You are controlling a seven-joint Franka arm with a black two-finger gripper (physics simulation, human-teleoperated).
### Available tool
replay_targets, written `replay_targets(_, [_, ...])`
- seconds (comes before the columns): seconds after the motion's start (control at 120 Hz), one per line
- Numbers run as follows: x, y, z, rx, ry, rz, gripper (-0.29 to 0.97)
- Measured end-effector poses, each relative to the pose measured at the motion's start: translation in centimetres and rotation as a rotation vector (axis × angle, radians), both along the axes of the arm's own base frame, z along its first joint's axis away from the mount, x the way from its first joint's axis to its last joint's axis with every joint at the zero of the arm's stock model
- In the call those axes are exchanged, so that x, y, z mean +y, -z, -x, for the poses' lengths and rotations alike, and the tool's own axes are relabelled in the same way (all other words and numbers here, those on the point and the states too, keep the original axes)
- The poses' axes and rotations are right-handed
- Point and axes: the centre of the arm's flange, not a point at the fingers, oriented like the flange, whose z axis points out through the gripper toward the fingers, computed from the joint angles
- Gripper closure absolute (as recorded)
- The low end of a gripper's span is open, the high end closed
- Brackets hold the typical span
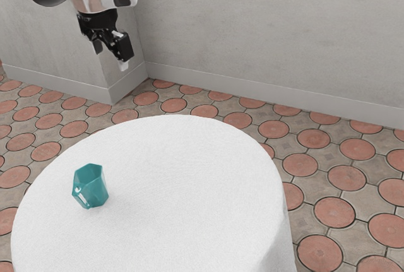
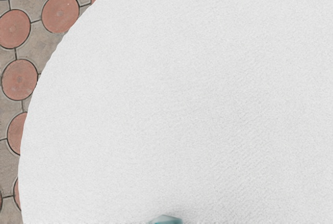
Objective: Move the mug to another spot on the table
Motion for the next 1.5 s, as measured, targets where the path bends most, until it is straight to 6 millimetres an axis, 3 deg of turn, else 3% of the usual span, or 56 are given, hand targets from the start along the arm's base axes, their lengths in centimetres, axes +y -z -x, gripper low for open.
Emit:
replay_targets(0.108, [-0.1, 0.9, -0.4, 0.016, -0.004, -0.015, 0.00])
replay_targets(0.167, [0.0, 2.3, -0.4, 0.046, -0.005, -0.021, 0.00])
replay_targets(0.375, [8.3, 7.1, 2.9, 0.179, -0.130, 0.046, 0.00])
replay_targets(0.658, [15.1, 17.9, 10.0, 0.287, -0.265, 0.182, 0.00])
replay_targets(0.85, [14.9, 26.2, 12.0, 0.262, -0.284, 0.224, 0.00])
replay_targets(0.983, [13.3, 29.6, 13.1, 0.234, -0.265, 0.246, 0.00])
replay_targets(1.142, [13.6, 31.9, 12.6, 0.159, -0.294, 0.253, 0.00])
replay_targets(1.25, [14.6, 34.4, 13.8, 0.145, -0.346, 0.280, 0.00])
replay_targets(1.5, [14.2, 36.3, 13.2, 0.068, -0.354, 0.262, 0.00])
